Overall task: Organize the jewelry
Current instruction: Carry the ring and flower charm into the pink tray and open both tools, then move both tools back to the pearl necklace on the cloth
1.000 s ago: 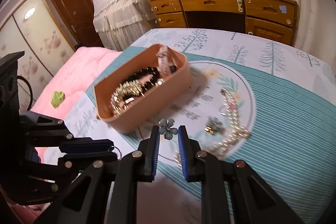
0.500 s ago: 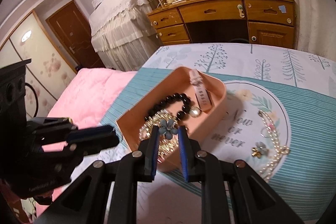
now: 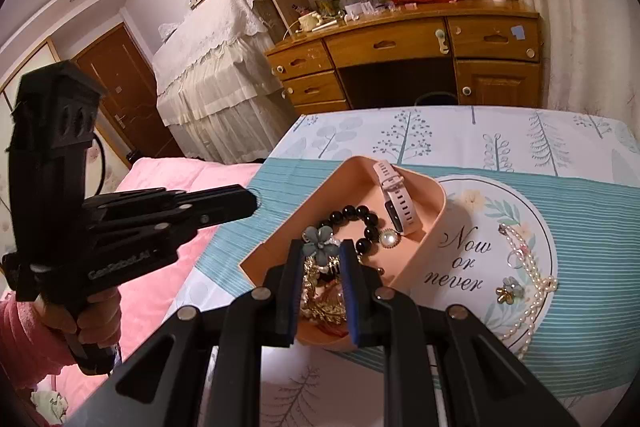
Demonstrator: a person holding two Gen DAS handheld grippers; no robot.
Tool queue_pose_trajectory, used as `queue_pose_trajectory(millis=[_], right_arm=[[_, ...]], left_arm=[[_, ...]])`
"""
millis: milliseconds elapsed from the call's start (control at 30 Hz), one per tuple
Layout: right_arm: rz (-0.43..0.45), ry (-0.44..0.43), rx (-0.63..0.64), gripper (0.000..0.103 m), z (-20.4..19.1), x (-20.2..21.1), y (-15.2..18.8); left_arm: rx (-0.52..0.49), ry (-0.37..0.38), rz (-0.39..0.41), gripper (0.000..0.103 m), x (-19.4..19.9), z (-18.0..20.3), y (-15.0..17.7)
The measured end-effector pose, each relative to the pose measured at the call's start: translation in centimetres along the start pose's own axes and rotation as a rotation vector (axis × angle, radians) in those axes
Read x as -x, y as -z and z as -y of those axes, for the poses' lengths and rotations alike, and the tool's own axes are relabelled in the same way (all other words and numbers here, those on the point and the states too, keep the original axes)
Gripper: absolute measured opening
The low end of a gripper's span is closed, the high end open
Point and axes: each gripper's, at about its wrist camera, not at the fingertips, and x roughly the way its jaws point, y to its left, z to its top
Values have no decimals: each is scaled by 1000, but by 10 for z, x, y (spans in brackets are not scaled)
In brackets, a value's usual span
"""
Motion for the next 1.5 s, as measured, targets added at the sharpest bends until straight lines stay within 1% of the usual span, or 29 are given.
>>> queue_pose_trajectory(millis=[33,67,100,133,167,233,333,433,467,500,533,567,600,667,767,833,933,1033,1167,1300,1433,1500], right_arm=[[-7,3,-4,19,0,-2,0],[-19,15,-14,23,1,-4,1],[-33,27,-29,29,2,-6,2],[-38,28,-38,29,4,-6,2],[-36,26,-39,29,5,-5,4],[-29,38,-32,29,6,-2,6],[-31,57,-37,29,11,3,8],[-43,88,-42,30,21,6,10],[-53,104,-37,35,23,6,11],[-67,127,-29,42,26,6,13],[-79,148,-18,46,29,7,14],[-98,180,2,53,32,7,17],[-112,201,18,57,33,8,19],[-145,245,64,59,36,10,24],[-190,295,149,67,39,12,32],[-212,330,219,69,42,13,39],[-243,346,310,70,48,15,46],[-266,350,398,70,59,17,52],[-276,323,446,73,82,19,56],[-268,260,487,73,104,23,61],[-274,197,538,74,120,20,66],[-274,175,586,74,125,17,68]], left_arm=[[7,-8,-35,24,-5,0,-1],[12,-12,-61,32,-9,-1,-1],[18,-8,-77,42,-12,-1,0],[24,8,-93,46,-14,-2,0],[24,13,-98,48,-15,-1,1],[18,13,-101,56,-17,2,1],[8,17,-109,61,-18,8,0],[3,11,-116,63,-20,15,0],[2,8,-118,64,-20,19,0],[4,8,-118,66,-20,20,-1],[8,12,-118,66,-20,24,-1],[13,17,-118,66,-21,27,-1],[16,20,-119,67,-21,30,-2],[21,17,-118,68,-22,38,-3],[23,23,-113,68,-24,52,-5],[32,33,-114,68,-26,64,-8],[43,55,-122,68,-31,82,-11],[32,44,-125,68,-37,101,-14],[28,-6,-139,68,-52,125,-14],[55,-2,-157,68,-69,140,-13],[70,-21,-199,68,-94,153,-12],[79,-33,-215,68,-106,156,-12]])
